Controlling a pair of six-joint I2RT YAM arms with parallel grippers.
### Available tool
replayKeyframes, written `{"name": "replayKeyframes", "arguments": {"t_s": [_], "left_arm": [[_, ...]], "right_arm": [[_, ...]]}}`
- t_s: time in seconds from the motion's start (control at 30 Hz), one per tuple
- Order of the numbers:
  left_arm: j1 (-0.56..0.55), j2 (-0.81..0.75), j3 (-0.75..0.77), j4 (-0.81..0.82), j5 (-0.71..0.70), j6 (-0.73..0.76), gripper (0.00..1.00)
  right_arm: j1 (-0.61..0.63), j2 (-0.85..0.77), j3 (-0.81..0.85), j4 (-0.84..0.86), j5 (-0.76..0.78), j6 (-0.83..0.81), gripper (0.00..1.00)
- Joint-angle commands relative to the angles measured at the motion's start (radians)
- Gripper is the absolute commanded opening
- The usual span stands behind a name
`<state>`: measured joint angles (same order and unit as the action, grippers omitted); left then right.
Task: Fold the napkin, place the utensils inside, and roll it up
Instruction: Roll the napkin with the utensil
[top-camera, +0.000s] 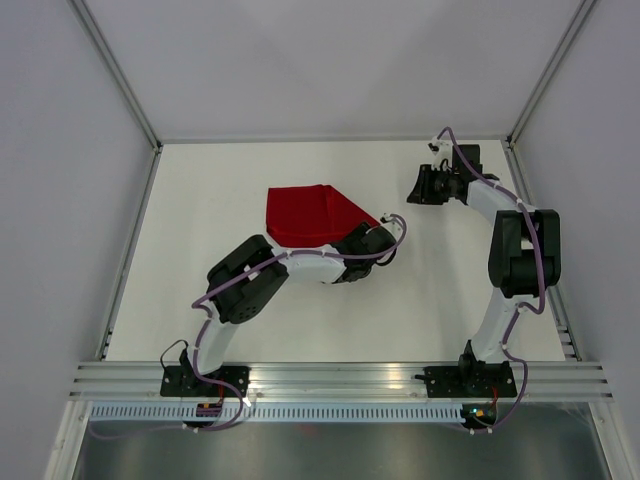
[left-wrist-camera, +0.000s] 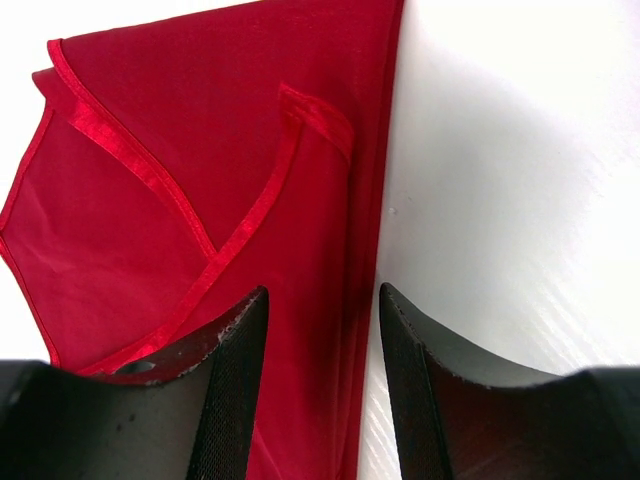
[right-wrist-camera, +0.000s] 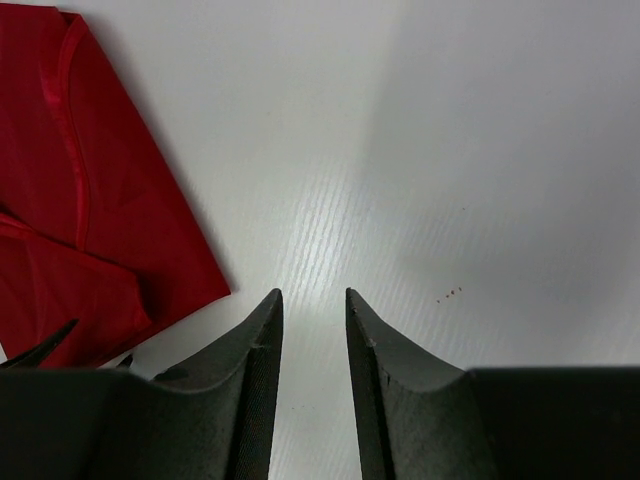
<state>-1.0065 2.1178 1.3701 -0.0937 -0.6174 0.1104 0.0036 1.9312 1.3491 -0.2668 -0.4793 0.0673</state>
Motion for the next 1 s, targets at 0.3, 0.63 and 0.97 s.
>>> {"name": "replayKeyframes", "arguments": {"t_s": [0.3, 0.63, 0.97], "left_arm": [[0.029, 0.048, -0.032, -0.054, 0.125, 0.011, 0.51], [0.049, 0.064, -0.054, -0.064, 0.196, 0.006, 0.46], [0.066, 0.062, -0.043, -0.090, 0.240, 0.005, 0.33]], "right_arm": [[-0.102, 0.005, 0.140, -0.037, -0.076, 0.069, 0.38], [-0.125, 0.009, 0.134, -0.041, -0.102, 0.066, 0.38], [-0.132, -0.001, 0.130, -0.041, -0.127, 0.066, 0.36]]}}
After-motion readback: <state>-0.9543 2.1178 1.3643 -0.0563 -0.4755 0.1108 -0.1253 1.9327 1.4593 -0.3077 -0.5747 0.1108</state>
